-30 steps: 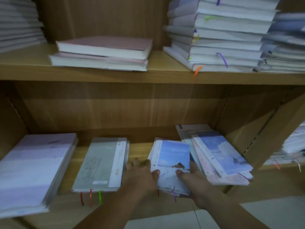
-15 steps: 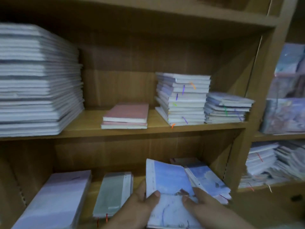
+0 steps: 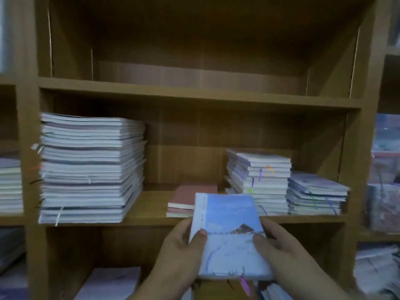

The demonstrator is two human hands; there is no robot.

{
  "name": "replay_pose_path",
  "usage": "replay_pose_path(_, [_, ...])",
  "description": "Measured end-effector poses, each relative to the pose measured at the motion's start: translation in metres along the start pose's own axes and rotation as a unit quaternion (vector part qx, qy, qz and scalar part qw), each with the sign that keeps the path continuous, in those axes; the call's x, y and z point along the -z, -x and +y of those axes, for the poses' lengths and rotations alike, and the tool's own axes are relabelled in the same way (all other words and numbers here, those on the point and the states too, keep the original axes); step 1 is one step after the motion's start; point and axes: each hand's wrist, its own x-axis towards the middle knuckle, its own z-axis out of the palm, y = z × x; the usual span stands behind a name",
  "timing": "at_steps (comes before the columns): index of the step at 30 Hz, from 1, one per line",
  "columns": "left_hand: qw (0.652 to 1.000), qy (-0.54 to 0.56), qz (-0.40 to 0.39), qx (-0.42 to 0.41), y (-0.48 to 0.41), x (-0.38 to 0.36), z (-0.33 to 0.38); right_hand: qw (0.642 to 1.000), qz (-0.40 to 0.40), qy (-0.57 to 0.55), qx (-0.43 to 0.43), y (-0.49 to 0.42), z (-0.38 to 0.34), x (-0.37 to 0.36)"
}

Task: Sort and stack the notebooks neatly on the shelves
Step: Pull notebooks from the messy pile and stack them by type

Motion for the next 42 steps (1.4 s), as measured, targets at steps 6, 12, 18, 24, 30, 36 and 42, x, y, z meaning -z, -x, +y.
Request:
replay_pose_path(6, [0.998, -0.027, 0.049, 0.028, -0.013, -0.01, 0.025, 0.997, -0.052, 0.044, 0.046, -0.003, -0.018, 0.006])
replay_pose_path(12, [0.999, -0.051, -0.014, 0.003, -0.006, -0.052, 0.057, 0.983, -0.094, 0.157, 0.015, 0.017, -0.049, 0.071])
replay_pose_path(18, [0.993, 0.034, -0.117, 0.007, -0.028, -0.161, 0.092, 0.983, 0.008, 0.181, 0.038, 0.031, -0.082, 0.161])
replay_pose_path(24, [0.988, 0.053, -0.145, 0.027, -0.091, -0.26, 0.089, 0.981, 0.098, 0.163, 0.038, -0.015, -0.076, 0.211])
replay_pose_path(30, [0.975, 0.135, -0.139, 0.11, -0.127, -0.293, 0.074, 0.946, 0.214, 0.233, 0.074, -0.082, -0.06, 0.246])
replay_pose_path(36, [0.99, 0.044, -0.137, -0.014, -0.119, -0.278, 0.036, 0.921, 0.185, 0.326, 0.104, -0.1, -0.024, 0.249])
replay_pose_path(42, [0.975, -0.134, -0.087, -0.156, -0.148, -0.274, 0.016, 0.841, 0.266, 0.459, 0.107, -0.123, -0.016, 0.257])
